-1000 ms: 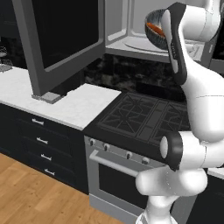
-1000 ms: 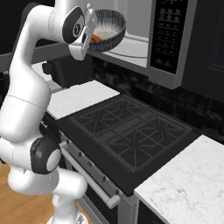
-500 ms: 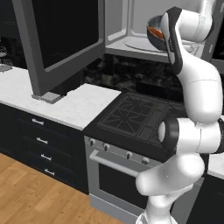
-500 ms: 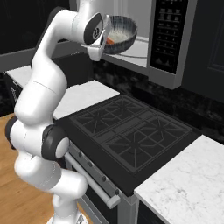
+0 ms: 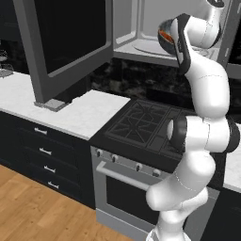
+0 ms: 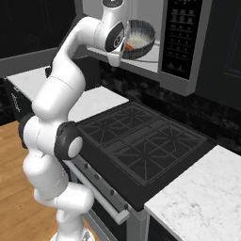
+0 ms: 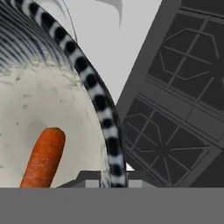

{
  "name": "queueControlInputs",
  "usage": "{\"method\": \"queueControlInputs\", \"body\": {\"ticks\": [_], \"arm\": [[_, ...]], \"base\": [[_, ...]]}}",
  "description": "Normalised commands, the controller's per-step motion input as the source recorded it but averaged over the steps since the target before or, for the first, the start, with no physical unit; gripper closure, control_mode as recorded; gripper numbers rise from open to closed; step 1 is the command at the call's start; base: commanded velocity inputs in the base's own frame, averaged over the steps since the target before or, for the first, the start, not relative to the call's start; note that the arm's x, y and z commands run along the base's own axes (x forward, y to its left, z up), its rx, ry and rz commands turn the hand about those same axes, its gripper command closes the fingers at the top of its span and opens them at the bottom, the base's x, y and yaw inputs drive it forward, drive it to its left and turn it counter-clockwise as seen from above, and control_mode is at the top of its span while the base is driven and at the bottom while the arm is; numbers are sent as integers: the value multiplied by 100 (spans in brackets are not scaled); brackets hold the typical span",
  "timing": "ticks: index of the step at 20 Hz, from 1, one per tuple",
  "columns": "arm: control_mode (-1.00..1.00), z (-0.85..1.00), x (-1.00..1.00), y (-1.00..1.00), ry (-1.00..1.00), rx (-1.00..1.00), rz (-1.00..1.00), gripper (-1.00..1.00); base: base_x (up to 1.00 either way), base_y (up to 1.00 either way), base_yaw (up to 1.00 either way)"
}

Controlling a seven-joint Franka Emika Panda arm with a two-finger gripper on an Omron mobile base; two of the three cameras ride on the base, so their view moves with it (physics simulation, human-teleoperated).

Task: Pick the carrot from the sink and place it in the bowl. Then pick the bowl and place it in the microwave. Then close the microwave door and press the start button.

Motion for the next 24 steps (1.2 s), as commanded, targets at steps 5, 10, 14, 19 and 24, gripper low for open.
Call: {"method": "queueControlInputs", "body": {"ticks": [5,10,14,19,24], "arm": [[-100,-22,68,-2,0,0,0,100],[-100,-6,63,-8,0,0,0,100],[-100,-1,61,-4,0,0,0,100],[-100,-27,51,0,0,0,0,100],[-100,-26,22,0,-2,0,0,-100]], "base": [[0,0,0],[0,0,0],[0,0,0],[0,0,0],[0,0,0]]}}
